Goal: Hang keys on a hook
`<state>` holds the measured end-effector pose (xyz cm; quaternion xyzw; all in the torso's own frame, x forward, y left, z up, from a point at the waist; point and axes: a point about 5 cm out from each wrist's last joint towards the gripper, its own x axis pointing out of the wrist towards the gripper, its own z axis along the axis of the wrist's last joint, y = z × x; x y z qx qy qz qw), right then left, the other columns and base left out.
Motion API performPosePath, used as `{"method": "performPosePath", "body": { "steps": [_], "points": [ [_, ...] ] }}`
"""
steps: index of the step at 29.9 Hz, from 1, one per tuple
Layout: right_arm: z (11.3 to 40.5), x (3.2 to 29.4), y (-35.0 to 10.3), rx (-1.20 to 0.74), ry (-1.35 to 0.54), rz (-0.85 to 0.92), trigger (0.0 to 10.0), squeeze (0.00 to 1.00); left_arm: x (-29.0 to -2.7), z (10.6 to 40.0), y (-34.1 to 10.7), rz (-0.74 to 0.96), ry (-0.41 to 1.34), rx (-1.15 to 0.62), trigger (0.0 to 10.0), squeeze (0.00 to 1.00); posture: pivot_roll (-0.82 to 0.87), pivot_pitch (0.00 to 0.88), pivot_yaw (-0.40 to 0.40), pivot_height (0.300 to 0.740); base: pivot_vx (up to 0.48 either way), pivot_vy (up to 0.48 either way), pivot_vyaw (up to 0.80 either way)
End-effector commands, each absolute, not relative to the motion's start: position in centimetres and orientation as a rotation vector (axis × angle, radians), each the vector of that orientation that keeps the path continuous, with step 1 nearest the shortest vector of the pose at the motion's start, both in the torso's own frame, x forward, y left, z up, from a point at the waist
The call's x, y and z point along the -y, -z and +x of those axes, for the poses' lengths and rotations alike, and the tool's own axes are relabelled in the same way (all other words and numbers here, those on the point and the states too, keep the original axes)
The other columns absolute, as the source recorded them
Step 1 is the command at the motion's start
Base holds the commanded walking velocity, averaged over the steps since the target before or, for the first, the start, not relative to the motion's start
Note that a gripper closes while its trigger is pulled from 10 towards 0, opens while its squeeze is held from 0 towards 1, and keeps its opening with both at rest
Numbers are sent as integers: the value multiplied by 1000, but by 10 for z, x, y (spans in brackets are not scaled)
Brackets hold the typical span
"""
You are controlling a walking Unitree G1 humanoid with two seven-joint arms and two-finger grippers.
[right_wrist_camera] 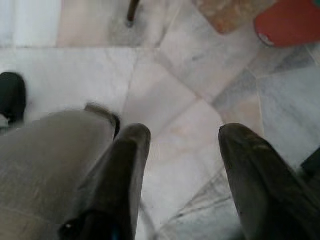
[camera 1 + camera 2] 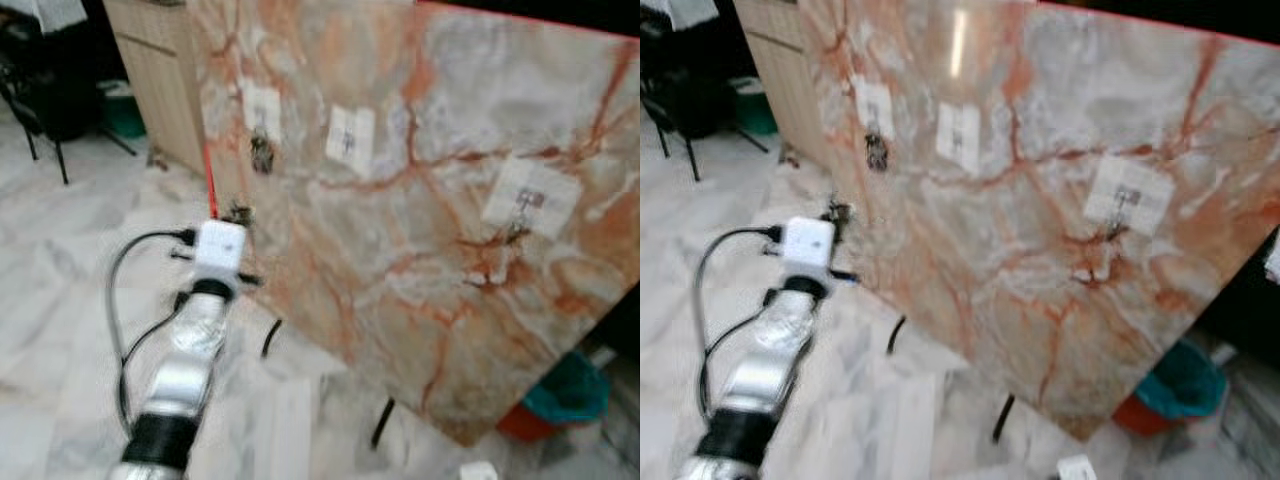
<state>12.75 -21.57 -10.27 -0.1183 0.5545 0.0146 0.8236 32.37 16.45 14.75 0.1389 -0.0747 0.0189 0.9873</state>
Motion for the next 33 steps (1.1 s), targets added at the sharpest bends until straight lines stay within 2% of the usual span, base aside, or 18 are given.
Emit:
{"method": "performPosePath", "body": {
  "steps": [1, 23, 26, 29, 33],
  "points": [
    [117, 224, 104, -1211, -10, -252, 10000, 0, -153, 324, -153, 270, -9, 179, 10000, 0, -15, 0, -56, 740, 304, 0, 0],
    [117, 233, 102, -1208, -17, -264, 10000, 0, -148, 326, -155, 266, -1, 190, 10000, 0, -25, 0, -66, 740, 272, 0, 0],
    [117, 235, 102, -1209, -15, -268, 10000, 0, -145, 326, -154, 271, 24, 184, 10000, 0, -23, 0, -69, 740, 0, 0, 0],
    [117, 234, 102, -1209, -18, -269, 10000, 0, -132, 323, -153, 320, 140, 194, 10000, 0, -21, 0, -72, 740, 0, 0, 0],
    [117, 234, 102, -1208, -19, -270, 10000, 0, -124, 321, -150, 380, 204, 195, 10000, 0, -23, 0, -74, 740, 0, 0, 0]
  ]
}}
